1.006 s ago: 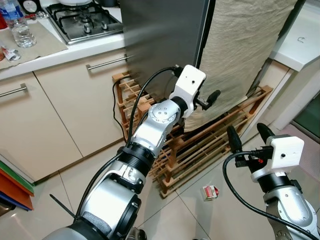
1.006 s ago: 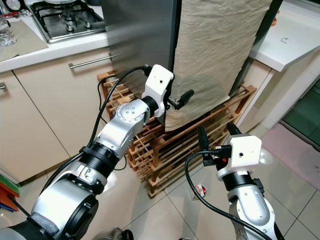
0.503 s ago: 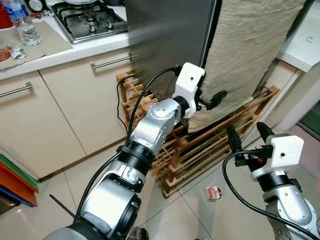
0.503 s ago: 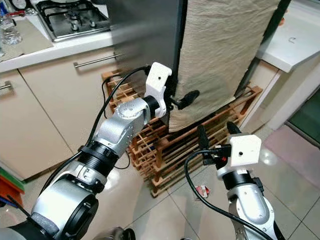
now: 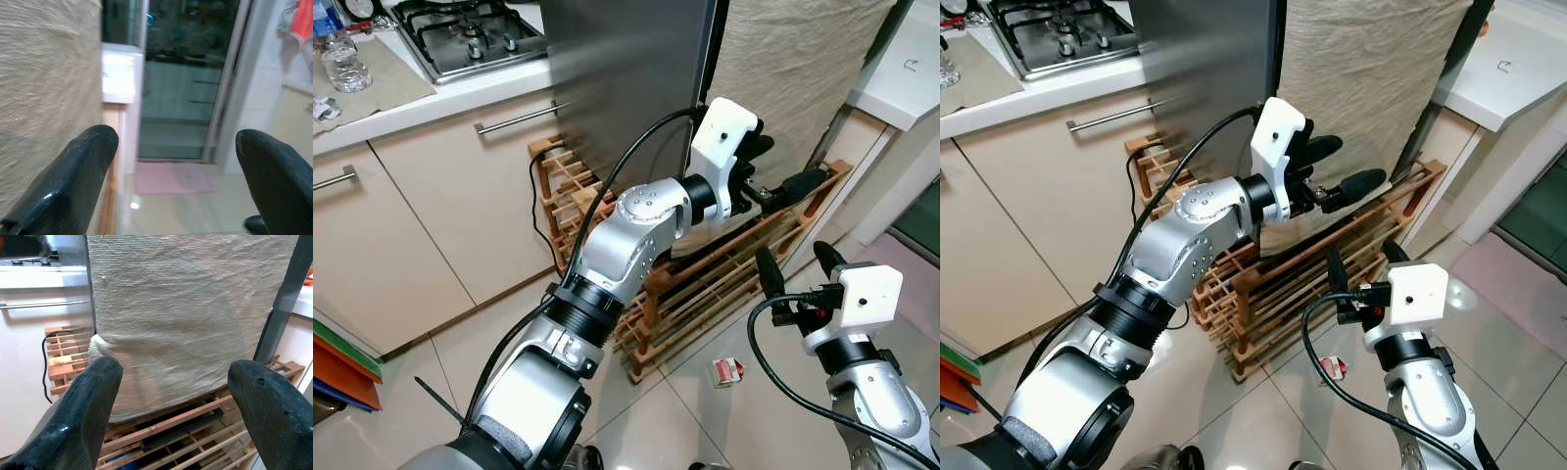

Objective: Restocking fridge

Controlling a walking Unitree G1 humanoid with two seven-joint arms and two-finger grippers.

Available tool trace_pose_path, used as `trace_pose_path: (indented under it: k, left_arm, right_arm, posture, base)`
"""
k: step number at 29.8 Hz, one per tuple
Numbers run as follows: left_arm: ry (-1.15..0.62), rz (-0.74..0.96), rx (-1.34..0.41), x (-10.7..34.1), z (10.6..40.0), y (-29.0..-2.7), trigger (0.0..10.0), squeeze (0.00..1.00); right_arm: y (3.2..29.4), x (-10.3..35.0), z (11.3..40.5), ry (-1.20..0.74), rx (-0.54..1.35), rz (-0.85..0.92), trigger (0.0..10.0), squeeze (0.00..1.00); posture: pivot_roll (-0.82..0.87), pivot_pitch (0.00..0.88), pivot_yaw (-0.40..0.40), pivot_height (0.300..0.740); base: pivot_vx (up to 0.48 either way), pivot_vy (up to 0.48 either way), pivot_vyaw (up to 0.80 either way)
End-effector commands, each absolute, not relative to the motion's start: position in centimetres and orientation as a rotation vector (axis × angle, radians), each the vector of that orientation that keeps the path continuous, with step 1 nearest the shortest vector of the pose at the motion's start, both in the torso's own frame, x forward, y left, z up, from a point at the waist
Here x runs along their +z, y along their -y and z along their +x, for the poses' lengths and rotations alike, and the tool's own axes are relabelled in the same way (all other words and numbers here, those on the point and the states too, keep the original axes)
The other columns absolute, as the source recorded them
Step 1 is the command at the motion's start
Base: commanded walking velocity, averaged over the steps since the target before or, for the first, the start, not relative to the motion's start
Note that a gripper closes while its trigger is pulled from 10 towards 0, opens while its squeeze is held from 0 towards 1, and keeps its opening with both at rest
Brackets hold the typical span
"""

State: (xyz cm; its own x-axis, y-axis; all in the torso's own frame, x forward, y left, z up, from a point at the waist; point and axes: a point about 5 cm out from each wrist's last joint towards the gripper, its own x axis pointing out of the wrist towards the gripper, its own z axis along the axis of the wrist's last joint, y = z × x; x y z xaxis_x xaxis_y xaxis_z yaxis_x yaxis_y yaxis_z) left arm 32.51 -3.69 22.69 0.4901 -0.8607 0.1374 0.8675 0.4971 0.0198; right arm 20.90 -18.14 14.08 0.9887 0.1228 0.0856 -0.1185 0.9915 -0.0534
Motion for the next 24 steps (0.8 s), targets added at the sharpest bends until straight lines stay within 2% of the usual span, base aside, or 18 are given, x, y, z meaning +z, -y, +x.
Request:
trace_pose_path:
  k: [1,6,12,15,24]
  left_arm:
    - [0.165,-0.105,-1.069,22.5,30.9,5.7,10.0,0.0]
    - [0.18,-0.053,-0.98,21.7,31.5,3.8,10.0,0.0]
    - [0.144,0.099,-0.761,19.5,33.1,1.2,10.0,0.0]
    - [0.127,0.115,-0.671,19.2,34.3,0.1,10.0,0.0]
    - [0.1,0.126,-0.601,18.7,35.5,-0.5,10.0,0.0]
  right_arm:
    - [18.2,14.1,21.0,0.089,0.133,-0.057,10.0,0.0]
    - [18.3,13.9,21.1,0.089,0.131,-0.057,10.0,0.0]
    - [18.3,13.8,21.3,0.094,0.142,-0.045,10.0,0.0]
    - [18.3,13.8,21.3,0.093,0.142,-0.046,10.0,0.0]
    - [18.3,13.7,21.0,0.091,0.138,-0.048,10.0,0.0]
  posture:
    - [-0.01,0.051,0.01,0.74]
    - [0.0,0.042,0.007,0.74]
    - [0.01,0.035,0.009,0.74]
    - [0.01,0.035,0.009,0.74]
    - [0.0,0.045,0.01,0.74]
  base:
    - [0.0,0.0,0.0]
    - [0.0,0.0,0.0]
    - [0.0,0.0,0.0]
    - [0.0,0.0,0.0]
    - [0.0,0.0,0.0]
